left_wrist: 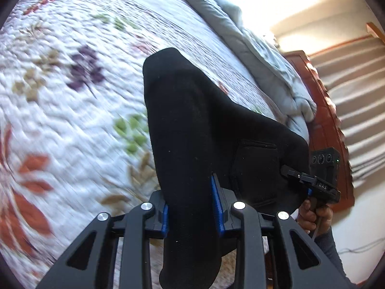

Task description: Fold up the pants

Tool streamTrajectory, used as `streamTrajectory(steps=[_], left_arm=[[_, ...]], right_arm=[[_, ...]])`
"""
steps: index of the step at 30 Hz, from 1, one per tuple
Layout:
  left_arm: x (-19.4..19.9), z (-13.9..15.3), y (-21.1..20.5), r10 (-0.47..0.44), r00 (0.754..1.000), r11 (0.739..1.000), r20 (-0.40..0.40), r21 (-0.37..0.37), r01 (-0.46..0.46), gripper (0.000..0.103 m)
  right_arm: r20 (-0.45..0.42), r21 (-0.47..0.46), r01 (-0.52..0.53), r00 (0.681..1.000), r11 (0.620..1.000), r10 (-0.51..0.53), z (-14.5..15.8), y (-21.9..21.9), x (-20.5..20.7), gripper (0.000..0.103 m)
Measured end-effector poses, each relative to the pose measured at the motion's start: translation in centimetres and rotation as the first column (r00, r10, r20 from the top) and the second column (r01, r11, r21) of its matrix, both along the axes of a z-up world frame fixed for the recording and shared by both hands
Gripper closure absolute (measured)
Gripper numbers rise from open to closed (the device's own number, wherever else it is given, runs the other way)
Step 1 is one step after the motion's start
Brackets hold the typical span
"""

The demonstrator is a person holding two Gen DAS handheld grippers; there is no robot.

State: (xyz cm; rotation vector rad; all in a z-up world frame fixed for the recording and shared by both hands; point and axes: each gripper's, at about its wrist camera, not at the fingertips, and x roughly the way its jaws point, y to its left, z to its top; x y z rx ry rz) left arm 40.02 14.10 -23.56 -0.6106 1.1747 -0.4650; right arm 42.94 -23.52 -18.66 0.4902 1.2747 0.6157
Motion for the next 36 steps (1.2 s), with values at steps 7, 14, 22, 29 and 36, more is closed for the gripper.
streamTrajectory(steps=[7,14,22,29,36], left_arm=[[5.0,-3.1,5.3,0.04,0.997,0.999,-0.067,0.026,-0.038,0.075],[6.3,-6.8,7.6,0.059,0.991,0.998,-0.117,0.014,-0.058,0.074],[4.6,-5.9,8.9,0.102,0.994,0.993,-0.028,0.054,-0.101,0.06],[-1.4,1.4,8.4,0.081,0.965,0.988,0.251,0.108,-0.111,0.052],[-3.9,-1.9,5.3,-0.002,0.984,0.999,0.178,0.052,-0.007,0.05]], right_arm=[[-0.048,-0.009,-0.026,0.999,1.0,0.025,-3.8,5.6,5.7,0.073],[-0.112,0.015,-0.008,0.994,1.0,0.01,-8.3,6.2,8.1,0.072],[-0.177,0.117,0.069,0.983,0.991,-0.048,-11.0,2.9,7.3,0.041],[0.069,0.145,0.158,0.983,0.977,-0.169,-2.6,-0.8,7.6,0.06],[-0.064,0.191,0.141,0.989,0.971,-0.131,-5.9,3.7,11.5,0.065]])
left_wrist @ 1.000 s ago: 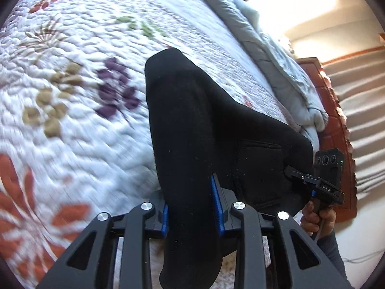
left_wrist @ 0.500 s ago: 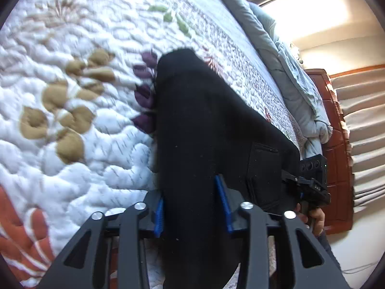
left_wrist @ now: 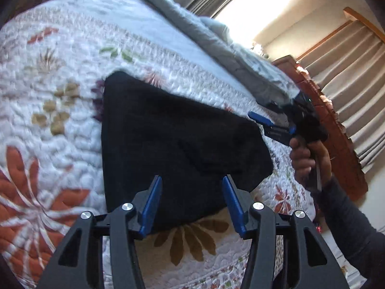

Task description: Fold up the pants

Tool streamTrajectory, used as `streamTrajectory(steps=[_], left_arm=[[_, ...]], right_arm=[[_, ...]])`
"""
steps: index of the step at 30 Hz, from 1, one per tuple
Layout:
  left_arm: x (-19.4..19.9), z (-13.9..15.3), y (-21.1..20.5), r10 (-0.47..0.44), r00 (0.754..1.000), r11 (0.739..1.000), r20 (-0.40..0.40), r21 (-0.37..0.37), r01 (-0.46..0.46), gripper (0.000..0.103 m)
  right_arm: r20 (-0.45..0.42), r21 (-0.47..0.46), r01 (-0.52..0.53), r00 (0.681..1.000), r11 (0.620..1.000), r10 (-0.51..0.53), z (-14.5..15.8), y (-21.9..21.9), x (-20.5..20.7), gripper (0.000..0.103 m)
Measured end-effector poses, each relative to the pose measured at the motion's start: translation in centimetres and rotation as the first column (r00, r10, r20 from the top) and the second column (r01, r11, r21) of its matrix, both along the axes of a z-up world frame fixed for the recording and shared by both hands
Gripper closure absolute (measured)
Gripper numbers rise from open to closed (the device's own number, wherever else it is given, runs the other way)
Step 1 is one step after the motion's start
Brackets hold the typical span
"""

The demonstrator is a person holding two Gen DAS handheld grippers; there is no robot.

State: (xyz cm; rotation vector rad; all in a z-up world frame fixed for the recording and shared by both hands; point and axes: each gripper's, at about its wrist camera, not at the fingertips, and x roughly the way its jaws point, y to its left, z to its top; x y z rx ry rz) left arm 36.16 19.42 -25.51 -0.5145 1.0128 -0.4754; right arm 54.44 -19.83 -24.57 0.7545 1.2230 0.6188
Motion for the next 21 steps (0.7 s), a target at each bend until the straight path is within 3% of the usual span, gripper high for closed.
streamTrajectory(steps=[1,3,4,6,8,10,12,15,18,20,21], left_arm=[[0.1,-0.6,-0.3,0.003,1.0,1.0,-0.021,-0.003,-0.003,0.05],[0.0,-1.9,0.1,0.006,0.999,1.0,-0.049,-0.02,-0.007,0.051],[0.3,-2.4,0.0,0.012,0.998,0.999,-0.064,-0.037,-0.015,0.051],[0.4,-3.2,0.8,0.032,0.995,0.996,-0.091,-0.077,-0.039,0.052],[0.5,-3.0,0.8,0.038,0.995,0.995,-0.091,-0.083,-0.046,0.052],[0.4,-2.7,0.8,0.036,0.997,0.996,-0.075,-0.082,-0.042,0.048],[0.2,-2.8,0.9,0.036,0.997,0.995,-0.067,-0.089,-0.042,0.046],[-0.1,-2.8,1.0,0.052,0.996,0.993,-0.069,-0.099,-0.059,0.044],[-0.7,-2.6,1.2,0.07,0.994,0.992,-0.081,-0.094,-0.078,0.04],[-1.2,-2.1,1.1,0.089,0.992,0.994,-0.086,-0.052,-0.094,0.04],[-1.5,-1.6,1.1,0.1,0.991,0.994,-0.088,-0.038,-0.104,0.04]], right_arm=[[-0.019,-0.023,0.017,1.0,1.0,-0.018,-1.1,-0.2,0.1,0.07],[-0.046,-0.06,0.039,0.998,0.997,-0.041,-2.9,-0.7,-0.1,0.096],[-0.061,-0.053,0.047,0.997,0.997,-0.05,-3.5,-1.3,0.0,0.098],[-0.045,-0.041,0.045,0.998,0.998,-0.047,-3.1,-1.7,-1.0,0.094],[0.009,-0.002,0.019,1.0,1.0,-0.019,-1.0,-1.9,-2.6,0.079],[0.087,0.067,-0.03,0.996,0.997,0.024,1.7,-1.9,-5.5,0.078],[0.11,0.089,-0.075,0.992,0.993,0.065,2.8,-0.3,-7.7,0.078],[0.067,0.037,-0.109,0.992,0.993,0.107,0.3,0.9,-10.7,0.077],[-0.027,0.036,-0.031,0.999,0.999,0.032,-4.1,-0.4,-11.3,0.1],[-0.035,0.059,0.035,0.999,0.998,-0.033,-4.5,-1.5,-11.6,0.098],[-0.031,0.077,0.064,0.998,0.995,-0.062,-4.1,-1.9,-12.0,0.088]])
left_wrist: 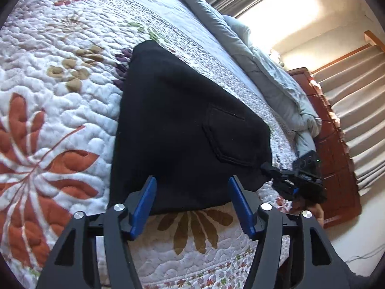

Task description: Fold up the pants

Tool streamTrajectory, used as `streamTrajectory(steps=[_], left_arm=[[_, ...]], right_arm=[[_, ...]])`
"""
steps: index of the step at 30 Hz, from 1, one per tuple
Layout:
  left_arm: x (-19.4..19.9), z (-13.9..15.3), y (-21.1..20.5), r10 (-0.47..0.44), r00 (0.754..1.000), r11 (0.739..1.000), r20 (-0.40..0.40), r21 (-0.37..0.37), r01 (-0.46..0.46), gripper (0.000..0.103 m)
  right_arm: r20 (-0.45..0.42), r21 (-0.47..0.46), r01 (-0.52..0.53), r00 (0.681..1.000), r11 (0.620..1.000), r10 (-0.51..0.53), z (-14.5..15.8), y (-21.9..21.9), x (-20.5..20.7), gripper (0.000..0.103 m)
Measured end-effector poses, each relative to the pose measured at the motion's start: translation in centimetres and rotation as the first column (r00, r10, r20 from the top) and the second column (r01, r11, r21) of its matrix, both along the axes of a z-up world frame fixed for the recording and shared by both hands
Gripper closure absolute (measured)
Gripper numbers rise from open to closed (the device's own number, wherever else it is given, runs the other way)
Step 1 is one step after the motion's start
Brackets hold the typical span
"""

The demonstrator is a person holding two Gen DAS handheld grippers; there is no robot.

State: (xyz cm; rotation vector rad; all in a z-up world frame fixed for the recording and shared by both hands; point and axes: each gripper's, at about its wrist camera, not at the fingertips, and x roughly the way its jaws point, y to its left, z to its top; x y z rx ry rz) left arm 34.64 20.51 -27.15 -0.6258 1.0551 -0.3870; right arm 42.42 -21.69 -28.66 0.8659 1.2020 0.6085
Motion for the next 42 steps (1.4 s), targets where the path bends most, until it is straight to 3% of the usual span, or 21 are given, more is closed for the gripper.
streamTrajectory(steps=[2,4,5,6,9,12,16,17,19,21,24,26,29,32,35,37,41,42], left_arm=[[-1.3,1.1,0.4,0.026,1.0,0.999,-0.006,0.019,-0.026,0.037],[-3.4,2.5,0.6,0.052,0.999,0.997,-0.006,0.056,-0.052,0.031],[-4.6,3.3,0.5,0.061,0.998,0.995,0.003,0.077,-0.061,0.029],[-6.4,4.5,0.3,0.07,0.997,0.99,0.02,0.121,-0.071,0.024],[-12.4,8.7,-1.0,0.071,0.991,0.968,0.117,0.231,-0.097,0.007],[-17.8,12.2,-2.4,0.068,0.982,0.931,0.178,0.342,-0.126,0.004],[-23.8,16.8,-4.2,0.079,0.964,0.861,0.254,0.47,-0.195,0.004],[-25.7,18.2,-4.9,0.076,0.956,0.833,0.283,0.508,-0.217,0.004],[-28.1,20.1,-5.6,0.062,0.944,0.801,0.324,0.548,-0.241,0.004],[-30.2,21.8,-6.2,0.07,0.934,0.776,0.351,0.569,-0.272,0.004],[-33.2,24.0,-6.8,0.081,0.926,0.762,0.37,0.576,-0.296,0.004],[-35.3,25.6,-6.8,0.108,0.916,0.779,0.387,0.54,-0.32,0.004],[-38.1,27.5,-7.1,0.141,0.901,0.798,0.411,0.492,-0.35,0.004],[-39.9,28.8,-8.2,0.12,0.913,0.785,0.39,0.525,-0.328,0.004],[-41.0,30.1,-9.1,0.104,0.936,0.783,0.335,0.553,-0.285,0.004],[-41.9,31.1,-9.5,0.098,0.942,0.783,0.321,0.559,-0.272,0.004],[-42.9,32.2,-10.1,0.115,0.92,0.722,0.376,0.604,-0.337,0.004],[-42.9,32.3,-10.1,0.12,0.921,0.722,0.371,0.604,-0.337,0.004]], right_arm=[[0.03,0.028,0.042,0.999,0.999,-0.042,2.0,-0.3,-1.8,0.073],[0.091,-0.018,0.044,0.995,0.999,-0.042,4.5,0.2,-4.1,0.064],[0.137,-0.053,0.043,0.99,0.998,-0.036,6.3,0.3,-5.9,0.053],[0.172,-0.102,0.049,0.985,0.994,-0.031,7.9,0.5,-7.6,0.036],[0.304,-0.316,0.106,0.953,0.943,-0.005,13.5,1.7,-14.9,0.013],[0.413,-0.487,0.168,0.909,0.857,0.057,17.8,3.2,-22.2,0.01],[0.458,-0.555,0.225,0.887,0.801,0.068,20.6,3.9,-29.7,0.006],[0.462,-0.567,0.244,0.885,0.787,0.058,21.0,3.6,-31.2,0.005],[0.464,-0.575,0.264,0.885,0.774,0.043,21.6,3.5,-33.5,0.003],[0.467,-0.6,0.309,0.884,0.738,0.01,22.6,3.7,-36.1,0.003],[0.468,-0.628,0.335,0.883,0.703,-0.002,24.4,4.1,-38.8,0.003],[0.503,-0.629,0.335,0.864,0.701,0.038,26.3,4.6,-41.2,0.003],[0.552,-0.666,0.348,0.825,0.66,0.123,28.6,5.7,-44.0,0.003],[0.581,-0.687,0.375,0.798,0.622,0.16,30.7,6.5,-46.5,0.003],[0.596,-0.678,0.39,0.788,0.623,0.156,32.6,6.8,-48.3,0.003],[0.611,-0.646,0.39,0.779,0.655,0.138,33.9,6.8,-49.4,0.003],[0.606,-0.646,0.39,0.785,0.656,0.129,34.6,7.2,-49.9,0.003],[0.597,-0.653,0.389,0.792,0.65,0.125,34.5,7.3,-49.8,0.003]])
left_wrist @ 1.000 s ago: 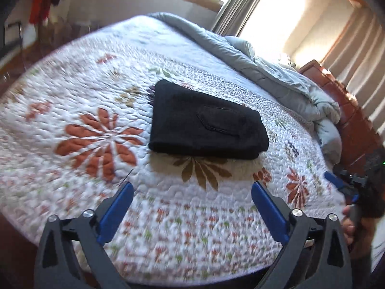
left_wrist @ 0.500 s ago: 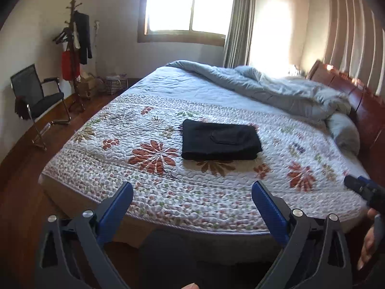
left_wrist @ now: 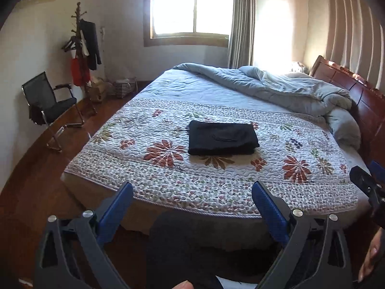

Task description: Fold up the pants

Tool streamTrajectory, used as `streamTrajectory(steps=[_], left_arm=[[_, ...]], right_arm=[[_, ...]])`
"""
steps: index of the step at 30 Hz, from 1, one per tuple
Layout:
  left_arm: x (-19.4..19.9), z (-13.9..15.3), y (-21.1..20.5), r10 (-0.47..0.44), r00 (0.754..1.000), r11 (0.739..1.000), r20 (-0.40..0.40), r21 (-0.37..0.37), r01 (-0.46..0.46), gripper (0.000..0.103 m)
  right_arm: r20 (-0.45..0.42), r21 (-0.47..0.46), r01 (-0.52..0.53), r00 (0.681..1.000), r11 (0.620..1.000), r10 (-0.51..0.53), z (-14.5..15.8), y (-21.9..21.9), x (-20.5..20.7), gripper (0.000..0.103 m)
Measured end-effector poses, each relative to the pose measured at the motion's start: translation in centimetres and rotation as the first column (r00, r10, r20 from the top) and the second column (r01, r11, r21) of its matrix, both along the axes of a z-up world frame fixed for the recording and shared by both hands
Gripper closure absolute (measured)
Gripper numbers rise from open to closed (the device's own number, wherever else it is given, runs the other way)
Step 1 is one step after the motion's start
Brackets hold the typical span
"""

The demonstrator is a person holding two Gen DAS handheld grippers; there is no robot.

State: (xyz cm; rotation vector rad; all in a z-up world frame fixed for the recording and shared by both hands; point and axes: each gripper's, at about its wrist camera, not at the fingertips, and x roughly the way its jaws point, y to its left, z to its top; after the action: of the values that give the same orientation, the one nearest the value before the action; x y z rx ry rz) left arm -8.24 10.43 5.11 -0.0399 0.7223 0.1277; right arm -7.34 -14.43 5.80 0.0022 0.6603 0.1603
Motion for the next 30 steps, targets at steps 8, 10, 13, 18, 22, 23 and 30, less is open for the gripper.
streamTrajectory(steps=[8,10,13,18,22,23,30], left_arm=[[0.5,-0.2,1.1,0.05,0.999,0.997,0.002,-0.054,-0.05,0.004],[1.0,-0.5,1.1,0.048,0.999,0.998,-0.006,-0.049,-0.049,0.004],[1.7,-1.0,0.9,0.034,0.999,0.998,-0.026,-0.053,-0.036,0.004],[2.7,-1.3,0.6,0.043,0.999,0.999,-0.031,-0.017,-0.043,0.004],[3.1,-1.0,0.8,0.049,0.999,0.999,-0.024,-0.018,-0.049,0.004],[3.3,-1.0,0.8,0.049,0.998,0.999,-0.024,-0.016,-0.05,0.004],[3.7,-1.3,0.9,0.042,0.998,0.999,-0.046,-0.024,-0.043,0.004]], right_arm=[[-0.071,-0.006,-0.018,0.997,1.0,0.018,-1.3,0.6,1.4,0.003],[-0.086,-0.007,-0.026,0.996,1.0,0.025,-1.7,0.8,1.7,0.003],[-0.101,-0.012,-0.031,0.994,0.999,0.029,-2.3,1.1,2.5,0.003],[-0.117,-0.031,-0.03,0.993,0.999,0.026,-3.0,1.3,4.0,0.003],[-0.123,-0.036,-0.029,0.992,0.999,0.024,-3.2,1.2,4.7,0.003],[-0.123,-0.038,-0.03,0.992,0.999,0.025,-3.2,1.3,4.8,0.003],[-0.117,-0.053,-0.041,0.993,0.998,0.035,-3.0,1.7,5.0,0.003]])
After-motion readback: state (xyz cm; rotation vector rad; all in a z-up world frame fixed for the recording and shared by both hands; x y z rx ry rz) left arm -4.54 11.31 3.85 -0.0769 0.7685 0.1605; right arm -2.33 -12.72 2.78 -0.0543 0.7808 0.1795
